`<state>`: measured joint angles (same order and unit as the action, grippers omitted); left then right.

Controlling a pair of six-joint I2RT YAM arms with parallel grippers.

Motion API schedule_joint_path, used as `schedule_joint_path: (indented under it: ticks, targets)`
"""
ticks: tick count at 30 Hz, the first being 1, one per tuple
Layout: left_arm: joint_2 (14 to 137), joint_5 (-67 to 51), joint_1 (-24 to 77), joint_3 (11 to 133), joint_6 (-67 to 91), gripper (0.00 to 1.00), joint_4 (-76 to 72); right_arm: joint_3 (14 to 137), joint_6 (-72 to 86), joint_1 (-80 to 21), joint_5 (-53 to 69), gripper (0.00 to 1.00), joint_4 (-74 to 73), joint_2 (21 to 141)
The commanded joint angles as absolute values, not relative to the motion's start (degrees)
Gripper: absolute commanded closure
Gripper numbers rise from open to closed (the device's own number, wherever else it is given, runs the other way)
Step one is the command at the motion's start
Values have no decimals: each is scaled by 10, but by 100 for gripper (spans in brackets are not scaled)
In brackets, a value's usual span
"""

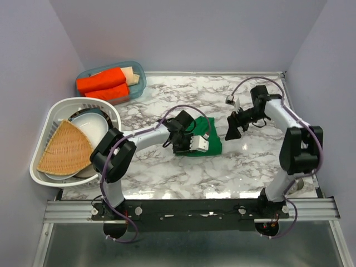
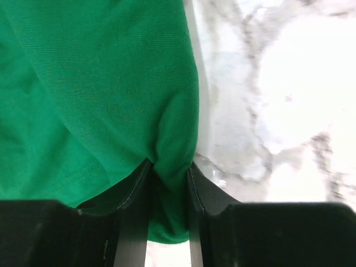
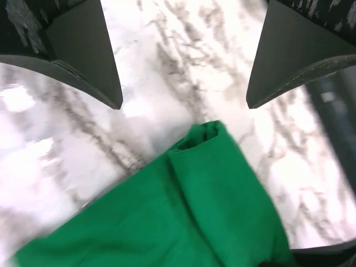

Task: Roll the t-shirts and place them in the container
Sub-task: Roll the T-shirt to the center of the board.

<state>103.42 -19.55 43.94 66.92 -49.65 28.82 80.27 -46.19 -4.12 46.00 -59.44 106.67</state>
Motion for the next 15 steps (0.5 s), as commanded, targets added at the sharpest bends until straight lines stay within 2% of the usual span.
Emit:
schedule_joint_path:
  ticks: [1,8,15]
  targets:
    - [1066,-345,407,714,-452,65,446,635,-523,-77,419,0,-357,875]
    - [1096,-463,376,755,-447,65,518,409,-667,-202,390,0,-199,672]
    - [1110,-517,361,765,-424,65,518,317,-700,-296,371,0,-143,626]
